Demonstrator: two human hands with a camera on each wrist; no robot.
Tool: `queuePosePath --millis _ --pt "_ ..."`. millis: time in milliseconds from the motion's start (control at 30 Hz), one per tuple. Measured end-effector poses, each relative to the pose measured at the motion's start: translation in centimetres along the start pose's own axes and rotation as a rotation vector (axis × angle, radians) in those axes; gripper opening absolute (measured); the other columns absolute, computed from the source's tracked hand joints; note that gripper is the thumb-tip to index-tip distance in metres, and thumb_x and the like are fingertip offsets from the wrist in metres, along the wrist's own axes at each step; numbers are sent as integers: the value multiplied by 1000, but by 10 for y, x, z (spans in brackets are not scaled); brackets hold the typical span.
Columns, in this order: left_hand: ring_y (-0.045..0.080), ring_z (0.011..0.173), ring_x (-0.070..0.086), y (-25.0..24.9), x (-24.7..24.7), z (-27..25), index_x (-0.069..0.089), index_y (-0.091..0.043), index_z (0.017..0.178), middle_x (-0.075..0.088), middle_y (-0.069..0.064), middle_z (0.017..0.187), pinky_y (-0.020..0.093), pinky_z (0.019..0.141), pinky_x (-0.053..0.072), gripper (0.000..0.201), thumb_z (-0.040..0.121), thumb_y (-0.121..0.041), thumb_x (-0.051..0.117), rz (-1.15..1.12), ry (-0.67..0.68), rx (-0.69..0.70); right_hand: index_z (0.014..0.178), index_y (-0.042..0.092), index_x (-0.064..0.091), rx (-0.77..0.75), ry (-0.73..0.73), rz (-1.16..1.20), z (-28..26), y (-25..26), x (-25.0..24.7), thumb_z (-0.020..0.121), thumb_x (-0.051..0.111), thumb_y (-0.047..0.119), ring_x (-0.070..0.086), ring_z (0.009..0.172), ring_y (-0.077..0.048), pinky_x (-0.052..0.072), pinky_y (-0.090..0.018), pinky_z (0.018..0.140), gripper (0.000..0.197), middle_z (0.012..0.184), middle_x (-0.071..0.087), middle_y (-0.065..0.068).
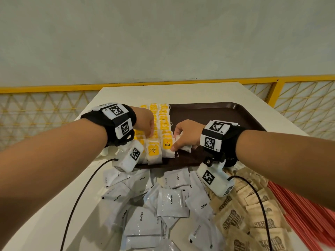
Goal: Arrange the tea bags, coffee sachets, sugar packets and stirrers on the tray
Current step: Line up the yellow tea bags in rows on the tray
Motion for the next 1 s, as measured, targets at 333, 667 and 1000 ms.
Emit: queuePosePath --millis 333,667,1000 --pt "8 79 63 -23 -6 -36 69 -19 97 69 -3 86 21 68 48 14 84 -25 70 -648 -126 111 104 6 52 113 182 783 -26 -9 -8 91 38 -11 59 81 -18 56 -22 60 26 95 55 -13" --pt "12 62 61 -37 13 -38 62 -12 101 64 7 75 24 57 54 17 86 -3 66 -941 -198 111 119 -7 54 113 233 1082 -47 -4 -11 91 25 -8 62 100 -31 54 -39 83 40 119 56 -26" --pt "7 59 57 -31 12 -48 62 -21 92 59 -4 69 20 53 38 6 94 -17 57 -735 -95 207 88 2 59 99 45 974 -50 -31 -26 89 56 -6 67 74 -18 60 -27 69 9 89 66 -16"
Point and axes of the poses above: each hand's wrist, its own z-axis towards the middle knuckle, its own x-axis out of the palm, y = z × x, the point moved 6 cm from there along z, towards the middle knuckle
